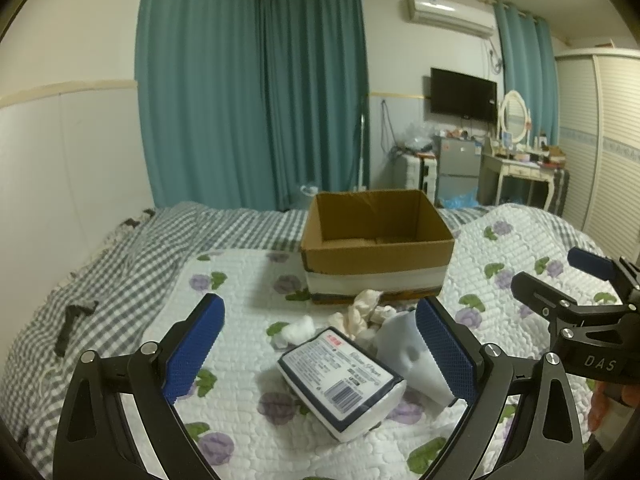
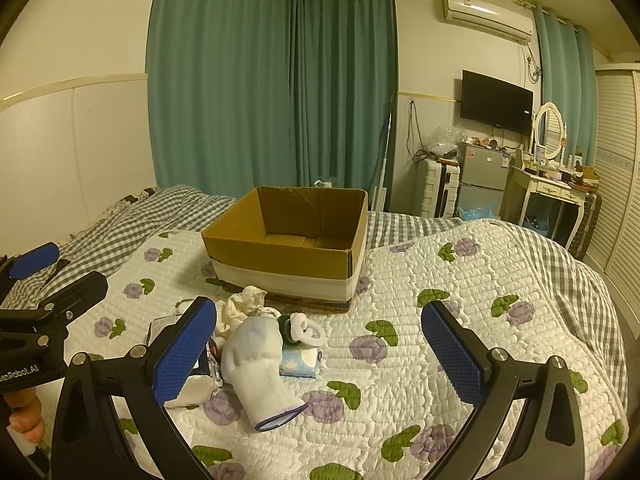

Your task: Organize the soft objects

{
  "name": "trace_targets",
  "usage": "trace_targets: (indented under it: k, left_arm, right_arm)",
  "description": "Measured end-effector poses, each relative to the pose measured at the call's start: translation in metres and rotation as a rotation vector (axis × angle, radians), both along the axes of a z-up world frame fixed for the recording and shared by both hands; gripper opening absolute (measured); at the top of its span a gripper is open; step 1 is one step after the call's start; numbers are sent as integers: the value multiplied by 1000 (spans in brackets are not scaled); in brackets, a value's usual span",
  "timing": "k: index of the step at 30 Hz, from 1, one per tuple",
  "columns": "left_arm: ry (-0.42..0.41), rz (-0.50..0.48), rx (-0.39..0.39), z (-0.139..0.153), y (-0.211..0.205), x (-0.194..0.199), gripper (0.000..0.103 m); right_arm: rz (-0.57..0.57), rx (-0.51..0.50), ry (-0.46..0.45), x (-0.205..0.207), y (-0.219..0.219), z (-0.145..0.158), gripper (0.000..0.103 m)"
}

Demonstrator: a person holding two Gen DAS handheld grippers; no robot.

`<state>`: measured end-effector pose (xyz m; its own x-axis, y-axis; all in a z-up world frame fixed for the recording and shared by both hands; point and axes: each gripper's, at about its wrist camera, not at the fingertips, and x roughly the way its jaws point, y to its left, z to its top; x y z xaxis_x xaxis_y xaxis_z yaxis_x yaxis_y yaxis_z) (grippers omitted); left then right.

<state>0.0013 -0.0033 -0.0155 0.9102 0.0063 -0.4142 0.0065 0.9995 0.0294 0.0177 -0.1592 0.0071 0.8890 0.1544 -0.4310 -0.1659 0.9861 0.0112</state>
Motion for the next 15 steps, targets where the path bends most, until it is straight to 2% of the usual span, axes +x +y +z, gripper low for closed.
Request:
trace_targets:
  k: [15]
  left_arm:
    - [4,4,0,-2,-2,-2,98]
  right_arm:
    - [-4,-9,5,-1,1,2,103]
